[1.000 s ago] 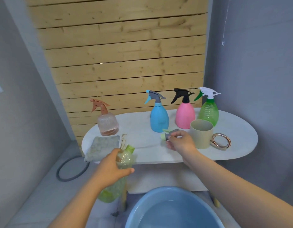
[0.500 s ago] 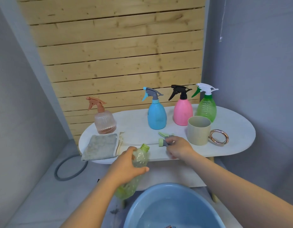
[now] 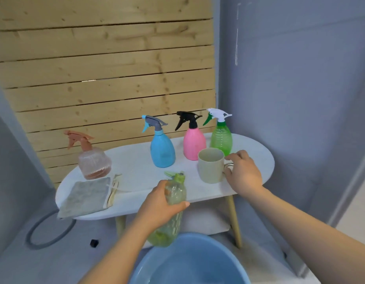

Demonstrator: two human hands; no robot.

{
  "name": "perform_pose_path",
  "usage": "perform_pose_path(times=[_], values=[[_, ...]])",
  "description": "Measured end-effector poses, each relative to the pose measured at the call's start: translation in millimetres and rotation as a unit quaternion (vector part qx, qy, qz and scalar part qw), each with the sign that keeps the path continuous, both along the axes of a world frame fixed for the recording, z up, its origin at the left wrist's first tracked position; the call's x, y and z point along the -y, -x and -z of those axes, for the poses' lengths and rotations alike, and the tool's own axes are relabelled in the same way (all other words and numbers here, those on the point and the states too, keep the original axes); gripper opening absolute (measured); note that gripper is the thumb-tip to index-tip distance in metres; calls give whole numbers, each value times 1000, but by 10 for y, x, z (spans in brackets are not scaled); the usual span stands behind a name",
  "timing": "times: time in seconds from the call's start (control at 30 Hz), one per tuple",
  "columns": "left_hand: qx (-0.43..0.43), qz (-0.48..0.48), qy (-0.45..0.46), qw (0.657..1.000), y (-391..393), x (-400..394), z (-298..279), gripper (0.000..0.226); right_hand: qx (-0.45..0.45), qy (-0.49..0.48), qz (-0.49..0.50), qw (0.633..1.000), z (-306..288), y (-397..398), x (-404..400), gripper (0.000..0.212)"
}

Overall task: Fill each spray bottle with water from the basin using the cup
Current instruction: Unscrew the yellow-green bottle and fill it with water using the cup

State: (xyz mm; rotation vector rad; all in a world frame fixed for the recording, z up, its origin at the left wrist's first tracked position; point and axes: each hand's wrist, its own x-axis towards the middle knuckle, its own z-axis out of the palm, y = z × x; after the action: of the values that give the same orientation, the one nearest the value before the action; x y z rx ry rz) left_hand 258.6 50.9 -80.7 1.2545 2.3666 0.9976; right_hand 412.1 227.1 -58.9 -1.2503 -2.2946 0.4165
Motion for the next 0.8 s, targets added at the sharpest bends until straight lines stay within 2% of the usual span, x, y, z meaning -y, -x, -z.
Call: perform_pose_path(times=[0.13,0.4,0.53,0.67,0.8], values=[[13,22,9,1000,-102,-158,50,75,88,50,10,995,40,-23,-73,37],[50,36,0,998,-179,-311,72,80,40,108,53,992,80,5,-194,33],[73,49,-9,996,-164,-257,50,77,61,117,61,989,64,16,-191,23],[105,51,-17,993,-114,-122,23,75,95,123,48,987,2,-18,-99,29],[135,64,-21,989,-35,76,-34,76,101,89,13,991,-131,-73,48,29]])
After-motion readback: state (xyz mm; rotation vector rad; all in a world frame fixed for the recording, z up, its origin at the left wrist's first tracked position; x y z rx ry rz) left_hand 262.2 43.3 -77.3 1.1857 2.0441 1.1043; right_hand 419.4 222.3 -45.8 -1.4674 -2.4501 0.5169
